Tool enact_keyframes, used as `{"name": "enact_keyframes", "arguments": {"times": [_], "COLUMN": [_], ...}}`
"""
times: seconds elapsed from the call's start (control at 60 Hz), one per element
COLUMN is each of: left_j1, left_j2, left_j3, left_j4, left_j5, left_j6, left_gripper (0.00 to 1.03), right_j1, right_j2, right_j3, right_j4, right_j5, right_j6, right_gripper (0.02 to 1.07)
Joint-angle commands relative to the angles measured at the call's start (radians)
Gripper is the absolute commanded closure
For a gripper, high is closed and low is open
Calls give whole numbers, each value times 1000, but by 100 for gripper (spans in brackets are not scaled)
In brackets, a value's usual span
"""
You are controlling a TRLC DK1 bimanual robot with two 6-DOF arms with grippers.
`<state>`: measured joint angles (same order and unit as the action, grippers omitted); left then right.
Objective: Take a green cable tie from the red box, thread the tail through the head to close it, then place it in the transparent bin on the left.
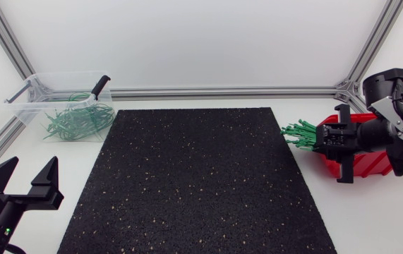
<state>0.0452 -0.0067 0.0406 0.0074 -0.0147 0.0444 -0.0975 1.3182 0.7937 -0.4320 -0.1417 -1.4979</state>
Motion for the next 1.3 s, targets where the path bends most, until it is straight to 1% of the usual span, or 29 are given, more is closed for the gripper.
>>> {"name": "enact_keyframes", "arguments": {"times": [0.0, 0.217, 0.333, 0.467, 0.567, 0.667, 0.783, 1.05, 1.233, 1.283], "left_j1": [8, 8, 10, 8, 8, 7, 5, 7, -4, -7], "left_j2": [-6, -6, -6, -6, -6, -6, -6, -6, -6, -6], "left_j3": [-39, -39, -39, -39, -39, -39, -39, -39, -39, -39], "left_j4": [-15, -15, -17, -17, -18, -18, -18, -20, -20, -20], "left_j5": [4, 4, 4, 4, 4, 4, 4, 4, 4, 4], "left_j6": [-11, -11, -11, -11, -11, -12, -11, -11, -12, -12], "left_gripper": [4, 4, 4, 4, 4, 4, 4, 4, 4, 4], "right_j1": [-15, -54, -88, -148, -176, -183, -174, -116, -25, 2], "right_j2": [-25, -31, 3, 78, 118, 115, 81, 32, -2, -11], "right_j3": [38, 151, 246, 409, 499, 559, 622, 782, 828, 831], "right_j4": [-33, -151, -240, -399, -488, -567, -643, -815, -827, -815], "right_j5": [-19, -98, -145, -256, -328, -383, -446, -546, -561, -561], "right_j6": [-32, -16, 4, 38, 64, 79, 105, 206, 363, 432], "right_gripper": [101, 101, 101, 101, 101, 101, 101, 101, 101, 101]}}
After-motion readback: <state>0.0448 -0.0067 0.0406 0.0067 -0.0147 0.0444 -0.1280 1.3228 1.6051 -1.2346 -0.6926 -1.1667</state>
